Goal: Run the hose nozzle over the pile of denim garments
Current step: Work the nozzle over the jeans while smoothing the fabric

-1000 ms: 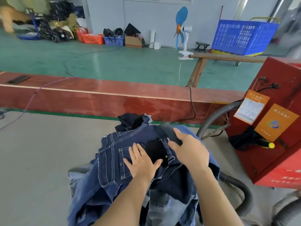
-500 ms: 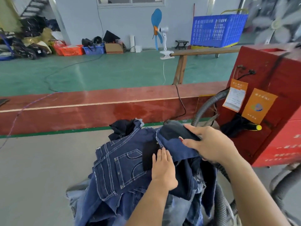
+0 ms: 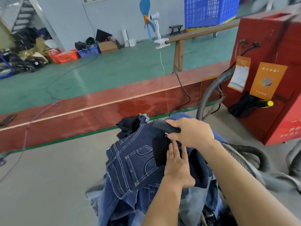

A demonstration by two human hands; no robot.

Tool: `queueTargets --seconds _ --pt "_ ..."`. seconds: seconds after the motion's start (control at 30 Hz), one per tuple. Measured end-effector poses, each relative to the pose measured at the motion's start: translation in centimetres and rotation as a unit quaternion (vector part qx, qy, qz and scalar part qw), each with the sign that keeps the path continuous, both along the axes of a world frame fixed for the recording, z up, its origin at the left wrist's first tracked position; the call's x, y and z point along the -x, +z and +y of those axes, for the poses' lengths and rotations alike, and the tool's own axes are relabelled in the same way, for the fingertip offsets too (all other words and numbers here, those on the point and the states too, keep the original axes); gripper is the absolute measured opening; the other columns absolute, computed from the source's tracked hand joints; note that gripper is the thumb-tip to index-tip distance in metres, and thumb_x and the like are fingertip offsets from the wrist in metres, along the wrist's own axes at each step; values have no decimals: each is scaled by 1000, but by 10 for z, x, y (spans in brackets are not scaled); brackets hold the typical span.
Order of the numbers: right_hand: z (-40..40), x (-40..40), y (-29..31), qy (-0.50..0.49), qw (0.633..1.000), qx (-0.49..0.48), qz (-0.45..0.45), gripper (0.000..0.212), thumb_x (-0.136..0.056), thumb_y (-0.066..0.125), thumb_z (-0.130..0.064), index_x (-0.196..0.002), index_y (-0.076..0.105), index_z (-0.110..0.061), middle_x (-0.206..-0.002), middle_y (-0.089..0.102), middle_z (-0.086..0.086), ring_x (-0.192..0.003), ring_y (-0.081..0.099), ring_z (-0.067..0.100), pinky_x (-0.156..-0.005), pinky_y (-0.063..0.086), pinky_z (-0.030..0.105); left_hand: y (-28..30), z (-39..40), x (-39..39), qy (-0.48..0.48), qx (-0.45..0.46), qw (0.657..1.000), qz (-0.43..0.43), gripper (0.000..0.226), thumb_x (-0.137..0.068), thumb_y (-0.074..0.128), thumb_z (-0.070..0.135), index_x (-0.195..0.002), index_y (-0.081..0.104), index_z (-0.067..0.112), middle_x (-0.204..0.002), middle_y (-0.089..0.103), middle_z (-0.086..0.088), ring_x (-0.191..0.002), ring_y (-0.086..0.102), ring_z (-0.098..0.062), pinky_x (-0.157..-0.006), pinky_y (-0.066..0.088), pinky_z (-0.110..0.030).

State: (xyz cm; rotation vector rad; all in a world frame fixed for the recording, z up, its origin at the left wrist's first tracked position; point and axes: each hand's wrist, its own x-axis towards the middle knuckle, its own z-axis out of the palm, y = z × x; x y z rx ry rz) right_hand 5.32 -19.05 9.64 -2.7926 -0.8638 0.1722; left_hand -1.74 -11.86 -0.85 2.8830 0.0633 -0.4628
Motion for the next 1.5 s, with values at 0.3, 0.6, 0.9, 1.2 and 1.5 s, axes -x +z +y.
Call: queueTargets --seconds 0.3,0.6,0.9,1.2,1.5 --pt "-33 -1 26 14 992 -115 49 56 -86 62 -49 -137 39 -54 -81 65 -32 -46 47 -7 -62 51 25 0 -2 -5 12 12 1000 14 111 -76 64 16 -151 -17 6 -152 -31 -24 -141 -29 -38 -117 -13 -45" --pt "8 3 -13 48 998 7 -29 50 -95 49 -49 -143 37 -45 -112 64 -11 -90 59 14 -54 37 25 -1 3 -3 12 69 997 -15 97 -73 61 9 -151 6 3 -155 -24 -23 -140 -32 -37 -117 -15 -41" --pt "-32 -2 20 26 991 -125 25 57 -87 58 -51 -139 36 -54 -125 60 -22 -69 55 2 -72 51 27 4 2 -5 19 60 998 26 107 -75 60 11 -152 -15 7 -153 -32 -21 -141 -31 -36 -116 -15 -43" --pt "5 12 -2 80 995 26 -56 53 -96 46 -48 -146 33 -39 -125 61 -8 -106 59 17 -71 47 30 3 3 -3 22 94 995 -10 95 -71 63 11 -150 10 6 -157 -20 -20 -142 -28 -36 -119 -12 -41" --pt "-13 9 15 -7 988 -132 -81 38 -95 48 -45 -127 40 -24 -79 55 -6 -67 52 21 -59 39 31 11 1 0 107 45 991 -67 96 -94 52 36 -149 -20 6 -154 -29 -21 -143 -25 -36 -118 -10 -42"
